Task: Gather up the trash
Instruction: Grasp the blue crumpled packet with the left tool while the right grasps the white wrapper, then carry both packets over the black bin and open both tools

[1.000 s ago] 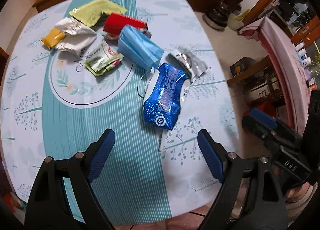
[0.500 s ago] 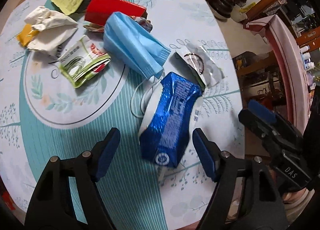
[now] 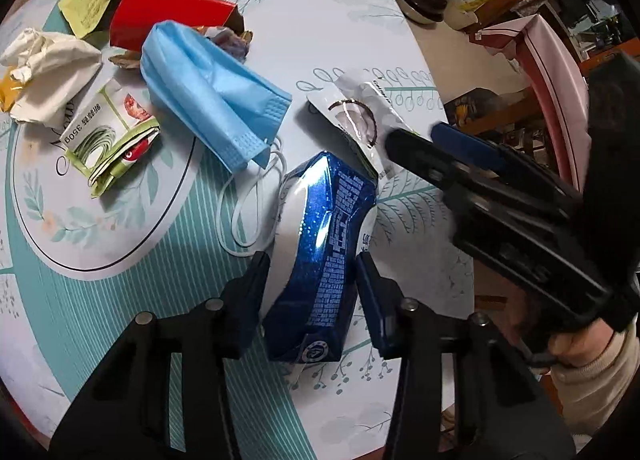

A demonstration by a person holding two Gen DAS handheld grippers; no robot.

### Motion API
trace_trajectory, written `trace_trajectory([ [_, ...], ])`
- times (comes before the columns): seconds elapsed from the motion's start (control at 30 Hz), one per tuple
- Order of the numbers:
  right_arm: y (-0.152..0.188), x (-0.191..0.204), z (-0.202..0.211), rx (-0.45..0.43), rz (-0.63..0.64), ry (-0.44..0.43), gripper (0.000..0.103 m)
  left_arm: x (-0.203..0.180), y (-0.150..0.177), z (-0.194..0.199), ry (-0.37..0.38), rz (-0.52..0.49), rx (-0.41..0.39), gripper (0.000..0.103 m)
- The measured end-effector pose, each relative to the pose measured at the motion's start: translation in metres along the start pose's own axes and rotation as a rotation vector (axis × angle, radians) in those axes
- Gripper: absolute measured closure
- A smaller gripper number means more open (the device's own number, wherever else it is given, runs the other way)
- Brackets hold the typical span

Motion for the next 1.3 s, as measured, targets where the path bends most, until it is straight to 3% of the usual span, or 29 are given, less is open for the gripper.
trace_trajectory([
  [0.1,-0.002,0.003,-0.014,0.022,0.025,0.025,0.049,0.003,0.004,0.008,0.002,0.029,-0.019,0.069],
  [0.13,-0.002,0.004,-0.016,0.016,0.039,0.039,0.054,0.006,0.006,0.011,0.003,0.040,-0.026,0.070],
  [0.17,-0.003,0.007,-0.018,0.013,0.066,0.048,0.066,0.011,0.008,0.015,0.002,0.054,-0.034,0.071],
  [0.27,0.001,0.011,-0.019,0.007,0.105,0.074,0.080,0.027,0.011,0.027,-0.007,0.096,-0.064,0.072],
  [0.37,0.007,0.014,-0.015,0.010,0.092,0.046,0.090,0.039,0.017,0.038,-0.017,0.139,-0.091,0.074],
  [0.5,0.020,0.021,0.001,0.000,0.071,0.028,0.093,0.055,0.029,0.056,-0.017,0.198,-0.123,0.076],
  [0.57,0.029,0.025,0.015,-0.012,0.047,0.020,0.094,0.060,0.034,0.066,-0.003,0.203,-0.138,0.087],
  [0.83,0.078,0.051,0.079,-0.061,-0.058,0.019,0.094,0.070,0.079,0.107,0.013,0.152,-0.190,0.088],
  [1.3,0.208,0.144,0.170,-0.159,-0.152,0.058,0.094,0.083,0.179,0.180,0.109,0.009,-0.246,0.089],
])
Point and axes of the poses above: each gripper's, at about its wrist camera, not at the fingertips, and z roughly against the way its jaws point, x to its left, y to its underside, the point moved 5 cm from there along -z, roughly the way its jaws point, and after that the axes turned 4 degrees about -x, right-handed, at the moved point
